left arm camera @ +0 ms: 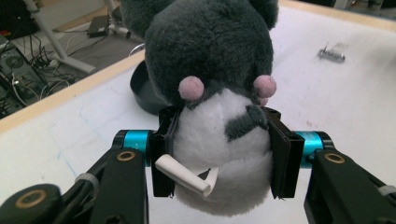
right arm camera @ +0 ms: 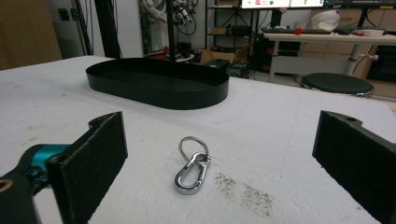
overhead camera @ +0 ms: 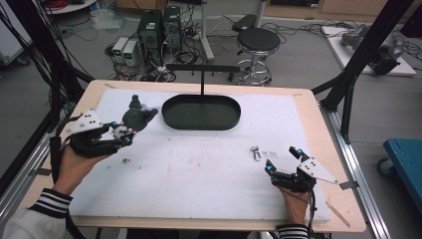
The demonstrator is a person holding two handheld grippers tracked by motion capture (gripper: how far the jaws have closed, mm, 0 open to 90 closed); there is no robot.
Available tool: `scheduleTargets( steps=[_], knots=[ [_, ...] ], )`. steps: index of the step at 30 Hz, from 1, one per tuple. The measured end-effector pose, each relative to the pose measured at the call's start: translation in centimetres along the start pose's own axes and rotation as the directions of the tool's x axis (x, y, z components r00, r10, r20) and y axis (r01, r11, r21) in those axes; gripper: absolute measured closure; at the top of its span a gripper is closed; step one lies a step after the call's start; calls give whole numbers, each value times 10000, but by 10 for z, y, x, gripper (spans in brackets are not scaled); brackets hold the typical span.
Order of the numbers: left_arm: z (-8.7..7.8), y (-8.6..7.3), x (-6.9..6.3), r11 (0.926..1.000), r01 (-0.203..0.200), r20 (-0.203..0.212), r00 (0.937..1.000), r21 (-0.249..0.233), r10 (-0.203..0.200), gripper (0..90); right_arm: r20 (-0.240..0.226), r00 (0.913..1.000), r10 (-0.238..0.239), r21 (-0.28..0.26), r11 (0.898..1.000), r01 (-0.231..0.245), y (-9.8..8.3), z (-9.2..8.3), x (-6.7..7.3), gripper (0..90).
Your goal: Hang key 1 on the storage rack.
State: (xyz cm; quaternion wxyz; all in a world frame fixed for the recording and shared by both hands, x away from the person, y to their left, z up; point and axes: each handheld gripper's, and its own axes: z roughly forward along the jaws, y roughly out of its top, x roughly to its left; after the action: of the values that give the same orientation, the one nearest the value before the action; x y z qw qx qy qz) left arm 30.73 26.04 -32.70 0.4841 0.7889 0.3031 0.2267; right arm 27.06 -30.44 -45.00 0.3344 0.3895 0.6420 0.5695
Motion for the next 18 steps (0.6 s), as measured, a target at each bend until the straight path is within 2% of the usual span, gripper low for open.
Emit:
scheduleTargets(
  steps=[6,12,18],
  knots=[
    [9,17,9,10000,68,186,9998,-62,-67,527,-1,10000,78,12,10000,-78,0,0,0,24],
    [19,30,23,9992,372,274,9989,-154,-367,528,-9,10000,71,-19,10000,-71,0,0,-1,24],
    [25,42,32,9996,281,83,9996,-99,-280,528,-6,10000,75,-13,10000,-75,0,0,0,24]
  ],
)
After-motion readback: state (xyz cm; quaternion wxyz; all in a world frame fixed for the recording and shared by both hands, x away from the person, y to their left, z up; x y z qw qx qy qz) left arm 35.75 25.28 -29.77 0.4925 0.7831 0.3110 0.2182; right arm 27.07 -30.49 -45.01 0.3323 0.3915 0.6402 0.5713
